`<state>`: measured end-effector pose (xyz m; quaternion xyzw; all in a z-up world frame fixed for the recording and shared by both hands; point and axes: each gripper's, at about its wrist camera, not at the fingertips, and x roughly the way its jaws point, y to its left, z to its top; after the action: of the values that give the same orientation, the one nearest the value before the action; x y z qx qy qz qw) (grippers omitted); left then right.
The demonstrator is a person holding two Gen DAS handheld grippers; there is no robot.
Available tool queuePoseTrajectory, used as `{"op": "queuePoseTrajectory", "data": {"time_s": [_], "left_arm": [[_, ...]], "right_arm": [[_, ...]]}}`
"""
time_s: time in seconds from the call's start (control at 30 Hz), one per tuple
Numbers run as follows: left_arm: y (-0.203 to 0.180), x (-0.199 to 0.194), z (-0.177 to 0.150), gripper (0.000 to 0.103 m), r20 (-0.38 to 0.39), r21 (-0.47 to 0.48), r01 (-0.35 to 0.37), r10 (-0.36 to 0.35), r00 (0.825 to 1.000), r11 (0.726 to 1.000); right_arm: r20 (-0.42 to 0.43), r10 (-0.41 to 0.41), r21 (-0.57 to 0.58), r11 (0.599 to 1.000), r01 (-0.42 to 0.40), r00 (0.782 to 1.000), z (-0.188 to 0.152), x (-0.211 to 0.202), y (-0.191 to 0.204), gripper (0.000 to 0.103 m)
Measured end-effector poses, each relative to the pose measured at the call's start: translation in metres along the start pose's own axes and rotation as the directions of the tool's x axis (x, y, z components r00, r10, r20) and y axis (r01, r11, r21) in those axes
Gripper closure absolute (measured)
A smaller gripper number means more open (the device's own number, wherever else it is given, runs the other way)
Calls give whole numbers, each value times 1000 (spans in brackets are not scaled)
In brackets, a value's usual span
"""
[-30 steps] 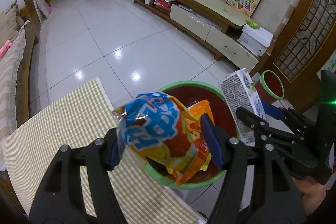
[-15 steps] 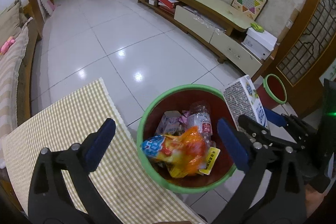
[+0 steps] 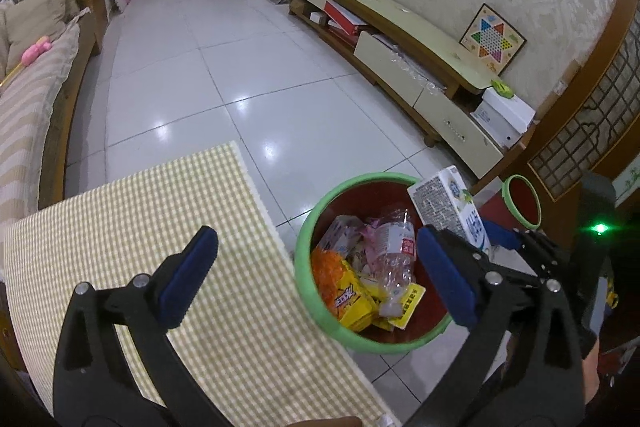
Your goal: Collect trash
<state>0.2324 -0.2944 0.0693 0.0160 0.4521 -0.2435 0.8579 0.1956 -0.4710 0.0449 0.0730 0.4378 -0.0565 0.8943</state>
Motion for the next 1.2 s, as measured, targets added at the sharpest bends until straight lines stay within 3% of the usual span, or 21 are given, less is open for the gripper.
{"op": "queuePoseTrajectory", "data": {"time_s": [0.33, 0.43, 0.7, 0.77, 1.07, 1.2], "left_arm": [[25, -12, -21, 6, -1, -48, -4, 4, 1000, 999], [32, -17, -24, 6, 5, -64, -3, 3, 1000, 998], [48, -34, -37, 6, 27, -92, 0, 3, 1000, 996], [53, -40, -42, 6, 37, -99, -6, 9, 999, 995], [84, -76, -75, 6, 97, -148, -68, 82, 992, 987], [100, -93, -98, 6, 119, -160, -153, 173, 978, 975]], "right_arm": [[7, -49, -112, 992, 50, 999, -2, 5, 24, 44], [10, -63, -133, 989, 64, 998, -5, 6, 29, 31], [35, -80, -155, 984, 85, 996, -9, -2, 37, 20], [66, -80, -167, 982, 90, 995, -12, -10, 44, 13], [141, -15, -155, 987, 37, 990, -29, -45, 91, 7], [160, 16, -150, 989, 8, 987, -44, -58, 120, 7]]}}
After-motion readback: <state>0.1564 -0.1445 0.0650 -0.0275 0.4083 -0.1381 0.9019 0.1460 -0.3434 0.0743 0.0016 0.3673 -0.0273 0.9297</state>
